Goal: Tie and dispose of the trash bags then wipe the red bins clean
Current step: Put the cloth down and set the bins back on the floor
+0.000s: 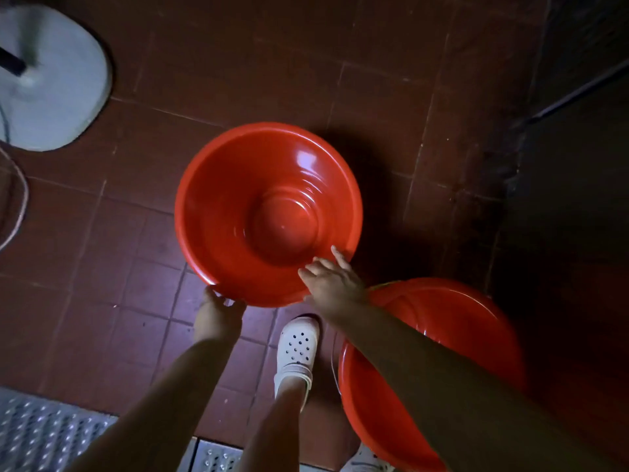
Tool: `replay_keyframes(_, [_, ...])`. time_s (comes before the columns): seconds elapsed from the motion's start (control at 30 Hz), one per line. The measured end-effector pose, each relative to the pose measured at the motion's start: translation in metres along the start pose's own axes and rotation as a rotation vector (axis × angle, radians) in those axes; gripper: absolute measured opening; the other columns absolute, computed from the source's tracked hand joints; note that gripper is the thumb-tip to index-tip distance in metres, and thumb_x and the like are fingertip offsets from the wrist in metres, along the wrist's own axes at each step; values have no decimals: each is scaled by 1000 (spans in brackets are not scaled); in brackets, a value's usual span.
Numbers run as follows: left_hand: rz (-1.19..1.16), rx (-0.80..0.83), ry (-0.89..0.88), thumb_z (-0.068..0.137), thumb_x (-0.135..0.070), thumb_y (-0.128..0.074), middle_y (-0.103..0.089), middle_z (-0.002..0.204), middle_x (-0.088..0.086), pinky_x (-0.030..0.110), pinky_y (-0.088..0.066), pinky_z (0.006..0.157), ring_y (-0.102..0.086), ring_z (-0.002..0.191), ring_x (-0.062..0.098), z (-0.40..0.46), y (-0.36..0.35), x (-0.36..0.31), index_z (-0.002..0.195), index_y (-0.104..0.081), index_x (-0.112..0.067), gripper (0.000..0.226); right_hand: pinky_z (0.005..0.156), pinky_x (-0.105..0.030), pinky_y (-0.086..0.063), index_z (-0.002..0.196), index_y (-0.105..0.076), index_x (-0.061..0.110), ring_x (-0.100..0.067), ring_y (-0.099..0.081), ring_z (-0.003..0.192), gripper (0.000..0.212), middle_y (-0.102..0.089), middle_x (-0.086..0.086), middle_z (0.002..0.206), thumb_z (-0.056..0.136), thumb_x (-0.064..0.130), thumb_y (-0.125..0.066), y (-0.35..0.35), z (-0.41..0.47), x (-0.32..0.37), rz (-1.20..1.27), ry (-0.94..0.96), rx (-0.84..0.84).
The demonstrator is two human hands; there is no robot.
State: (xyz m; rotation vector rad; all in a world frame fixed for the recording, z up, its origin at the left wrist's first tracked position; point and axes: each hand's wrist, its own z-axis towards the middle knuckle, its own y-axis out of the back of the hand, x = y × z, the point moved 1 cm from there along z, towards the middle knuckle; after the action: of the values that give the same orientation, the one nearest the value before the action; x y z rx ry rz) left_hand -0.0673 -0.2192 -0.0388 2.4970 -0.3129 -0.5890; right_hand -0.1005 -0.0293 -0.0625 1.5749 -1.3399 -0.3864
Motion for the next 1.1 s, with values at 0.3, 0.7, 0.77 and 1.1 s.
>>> replay_keyframes(0.3, [8, 39, -161, 92, -17, -53, -58, 129, -2, 25, -48, 50, -63, 64, 11, -3, -45, -61, 138, -35, -22, 49, 113, -36, -27, 82, -68, 26, -14, -63, 90, 16, -68, 8, 85, 82, 36, -56, 18, -5, -72, -153, -65, -47])
replay_keyframes(0.7, [236, 408, -594, 91, -5, -53, -30, 153, 3, 37, -43, 103, -47, 127, 20, -36, -172, -144, 145, -31, -22, 61, 112, -33, -6, 117, -62, 25, -17, -50, 119, 30, -63, 3, 119, 96, 37, -44, 35, -83, -208, 76, -407, -71])
replay_keyframes(0.77, [244, 437, -625, 91, -5, -53, -27, 154, 3, 33, -41, 102, -47, 127, 20, -42, -188, -146, 146, -30, -22, 62, 114, -34, -5, 126, -57, 24, -16, -47, 124, 35, -59, 2, 129, 96, 38, -44, 33, -97, -220, 126, -457, -72])
replay_keyframes(1.1, [433, 503, -720, 91, -11, -49, -9, 158, -3, 44, -44, 101, -39, 134, 20, -62, -220, -135, 148, -17, -33, 69, 115, -31, -1, 134, -50, 22, -13, -41, 131, 38, -53, 3, 138, 98, 30, -43, 18, -142, -238, 169, -508, -68])
